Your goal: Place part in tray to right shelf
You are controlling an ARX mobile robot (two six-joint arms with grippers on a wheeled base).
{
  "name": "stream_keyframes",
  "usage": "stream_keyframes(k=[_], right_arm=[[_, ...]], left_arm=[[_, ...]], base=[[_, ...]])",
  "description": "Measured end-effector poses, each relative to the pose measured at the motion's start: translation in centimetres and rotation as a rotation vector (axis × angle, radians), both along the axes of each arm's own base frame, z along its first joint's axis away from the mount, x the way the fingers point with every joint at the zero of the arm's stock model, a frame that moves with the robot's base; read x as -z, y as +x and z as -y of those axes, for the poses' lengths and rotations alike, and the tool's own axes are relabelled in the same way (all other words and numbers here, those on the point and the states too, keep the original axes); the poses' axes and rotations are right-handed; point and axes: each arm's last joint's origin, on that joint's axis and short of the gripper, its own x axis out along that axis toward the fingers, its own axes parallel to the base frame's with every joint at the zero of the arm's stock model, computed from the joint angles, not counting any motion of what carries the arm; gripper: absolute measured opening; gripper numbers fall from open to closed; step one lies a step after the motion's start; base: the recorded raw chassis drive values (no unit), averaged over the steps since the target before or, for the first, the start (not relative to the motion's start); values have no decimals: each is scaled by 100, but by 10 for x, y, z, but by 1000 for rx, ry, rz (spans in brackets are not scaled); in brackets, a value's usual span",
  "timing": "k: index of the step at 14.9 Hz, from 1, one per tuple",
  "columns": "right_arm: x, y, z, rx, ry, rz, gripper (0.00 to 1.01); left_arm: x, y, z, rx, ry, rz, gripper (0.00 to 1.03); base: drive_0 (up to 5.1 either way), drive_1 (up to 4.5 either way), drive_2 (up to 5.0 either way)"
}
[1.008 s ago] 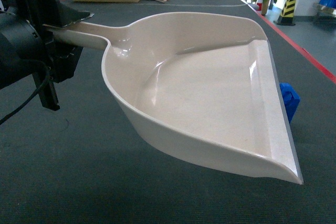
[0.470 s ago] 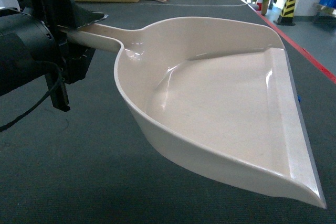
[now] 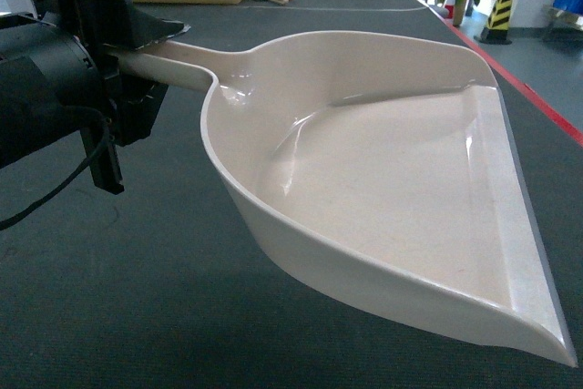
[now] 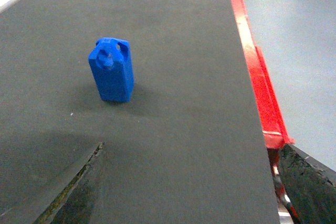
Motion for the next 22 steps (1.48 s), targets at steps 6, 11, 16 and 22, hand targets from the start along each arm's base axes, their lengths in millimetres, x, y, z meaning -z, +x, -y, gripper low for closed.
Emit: stream_keyframes(k=[6,11,16,22], right_arm=[[57,153,-10,-322,-9,-235,98],[76,211,-50,-437,-20,-226,98],[85,231,-69,-340,-70,-128,60],[-41,132,-27,-198,37,65,46]], left_arm=[[0,0,0,-2,0,-1,15],[0,0,0,-2,0,-1,15],[0,0,0,-2,0,-1,14],[0,0,-1,-3,1,-1,14]], base=[[0,0,0],[0,0,0],[0,0,0],[0,0,0]])
